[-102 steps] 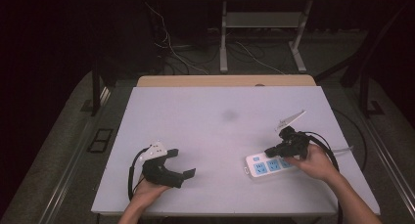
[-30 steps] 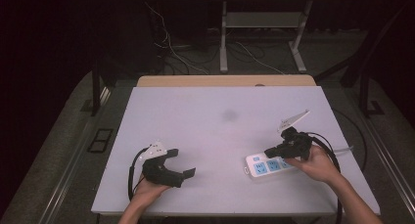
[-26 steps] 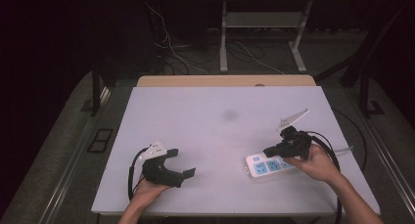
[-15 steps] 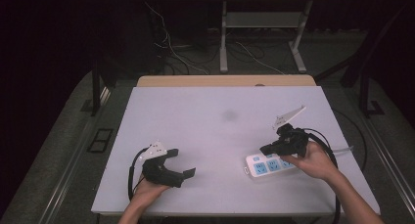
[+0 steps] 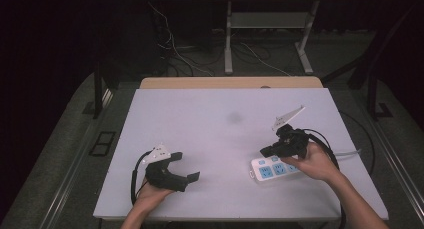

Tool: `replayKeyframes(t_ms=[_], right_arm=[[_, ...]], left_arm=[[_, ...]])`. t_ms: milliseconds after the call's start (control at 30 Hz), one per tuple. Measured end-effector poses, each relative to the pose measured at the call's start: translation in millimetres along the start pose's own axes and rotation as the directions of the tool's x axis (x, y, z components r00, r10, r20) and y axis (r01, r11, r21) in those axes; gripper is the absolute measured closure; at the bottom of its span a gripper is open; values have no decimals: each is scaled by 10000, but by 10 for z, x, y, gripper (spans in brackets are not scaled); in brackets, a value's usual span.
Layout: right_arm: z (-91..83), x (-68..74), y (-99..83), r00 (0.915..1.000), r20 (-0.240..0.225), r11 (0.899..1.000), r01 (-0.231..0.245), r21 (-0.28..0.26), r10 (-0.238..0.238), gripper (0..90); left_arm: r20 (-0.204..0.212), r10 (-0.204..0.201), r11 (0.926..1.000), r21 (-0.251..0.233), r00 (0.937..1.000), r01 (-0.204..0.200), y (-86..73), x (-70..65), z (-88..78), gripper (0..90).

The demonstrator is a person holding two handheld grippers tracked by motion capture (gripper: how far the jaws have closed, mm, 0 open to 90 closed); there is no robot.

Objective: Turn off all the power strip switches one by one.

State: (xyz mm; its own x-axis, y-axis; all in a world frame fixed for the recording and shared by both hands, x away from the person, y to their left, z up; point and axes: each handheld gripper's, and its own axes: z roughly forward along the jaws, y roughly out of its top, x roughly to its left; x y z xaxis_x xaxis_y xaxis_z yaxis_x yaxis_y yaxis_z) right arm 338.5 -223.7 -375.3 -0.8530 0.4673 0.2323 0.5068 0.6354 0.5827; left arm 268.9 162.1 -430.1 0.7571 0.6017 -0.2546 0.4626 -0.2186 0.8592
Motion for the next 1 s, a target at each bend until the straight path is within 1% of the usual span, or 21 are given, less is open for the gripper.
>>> replayKeyframes(t_ms=[200, 300, 333, 500, 700, 1000], right_arm=[[79, -13, 18, 10000, -40, 9999, 48, 157, -48, 900], [105, -15, 15, 10000, -70, 9997, -38, 239, 40, 900], [115, -22, 10, 10000, -66, 9997, 2, 252, 0, 900], [168, -44, -42, 9998, -104, 9990, -193, 405, 197, 899], [237, -85, -107, 9994, -144, 9983, -308, 504, 316, 899], [297, -106, -118, 9993, -144, 9974, -340, 633, 350, 900]], left_arm=[[1, -18, 10000, -13, 10000, 18, 0, 2, -3, 0], [1, -14, 10000, -10, 10000, 14, 0, 2, -3, 0], [-1, -9, 10000, -9, 10000, 9, 0, 3, -4, 0], [-12, 2, 10000, -14, 10000, -2, 1, 5, -8, 0], [-14, 0, 10000, 1, 10000, 0, 0, 3, -5, 0], [-17, 2, 10000, -4, 10000, -2, -1, 5, -7, 0]])
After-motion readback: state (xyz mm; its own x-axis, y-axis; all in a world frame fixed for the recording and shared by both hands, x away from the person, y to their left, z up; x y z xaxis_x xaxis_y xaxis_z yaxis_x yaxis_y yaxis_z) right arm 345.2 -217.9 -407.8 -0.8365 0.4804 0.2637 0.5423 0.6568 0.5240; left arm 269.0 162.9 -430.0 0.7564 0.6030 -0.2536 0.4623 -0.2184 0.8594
